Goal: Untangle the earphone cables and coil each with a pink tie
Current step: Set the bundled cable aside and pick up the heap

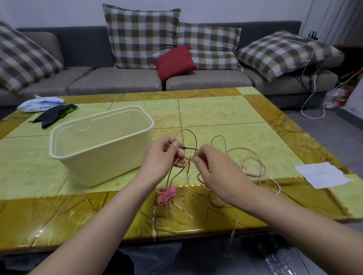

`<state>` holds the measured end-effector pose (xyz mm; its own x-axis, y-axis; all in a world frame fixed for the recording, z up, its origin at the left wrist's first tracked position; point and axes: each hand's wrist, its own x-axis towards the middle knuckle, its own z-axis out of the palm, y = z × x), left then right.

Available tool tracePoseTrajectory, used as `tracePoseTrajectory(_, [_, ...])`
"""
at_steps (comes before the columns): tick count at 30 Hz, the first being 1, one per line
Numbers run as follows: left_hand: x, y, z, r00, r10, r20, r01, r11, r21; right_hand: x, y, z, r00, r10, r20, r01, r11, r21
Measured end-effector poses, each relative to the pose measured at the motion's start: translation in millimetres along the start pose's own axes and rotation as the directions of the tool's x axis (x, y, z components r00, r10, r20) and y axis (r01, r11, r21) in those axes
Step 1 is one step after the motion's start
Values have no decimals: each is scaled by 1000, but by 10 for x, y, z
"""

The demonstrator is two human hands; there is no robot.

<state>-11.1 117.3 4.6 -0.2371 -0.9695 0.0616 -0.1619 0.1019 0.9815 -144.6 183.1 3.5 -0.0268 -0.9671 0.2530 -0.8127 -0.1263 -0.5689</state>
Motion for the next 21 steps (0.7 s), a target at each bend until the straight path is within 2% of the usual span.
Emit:
tracePoseTrajectory(2, [-12,29,28,1000,0,16,1,1000,-24,-54,-51,62,996,42,78,-47,997,56])
tracePoseTrajectory(5, [-51,53,73,998,11,68,-9,1000,-26,-20,-17,110,994,91,67,-98,989,107])
tracePoseTrajectory(8, [-91,72,82,993,30,117,-28,999,-16,23,61,124,992,64,106,-66,998,22])
tracePoseTrajectory(10, [-107,71,77,989,50,139,-55,998,32,22,95,126,991,18,134,-9,998,-69])
tracePoseTrajectory(12, [-111,61,58,991,53,120,-61,996,65,14,129,97,992,27,123,-15,996,-93])
tracePoseTrajectory(15, [-110,33,9,994,13,112,-24,995,101,38,219,23,992,72,101,-64,995,-76])
tracePoseTrajectory(18, [-110,-21,-7,990,-10,138,-20,976,215,47,295,-15,990,95,106,-93,995,-21])
tracePoseTrajectory(21, [-67,-75,-23,995,-18,98,-10,960,281,71,302,-48,993,98,67,-97,995,-11])
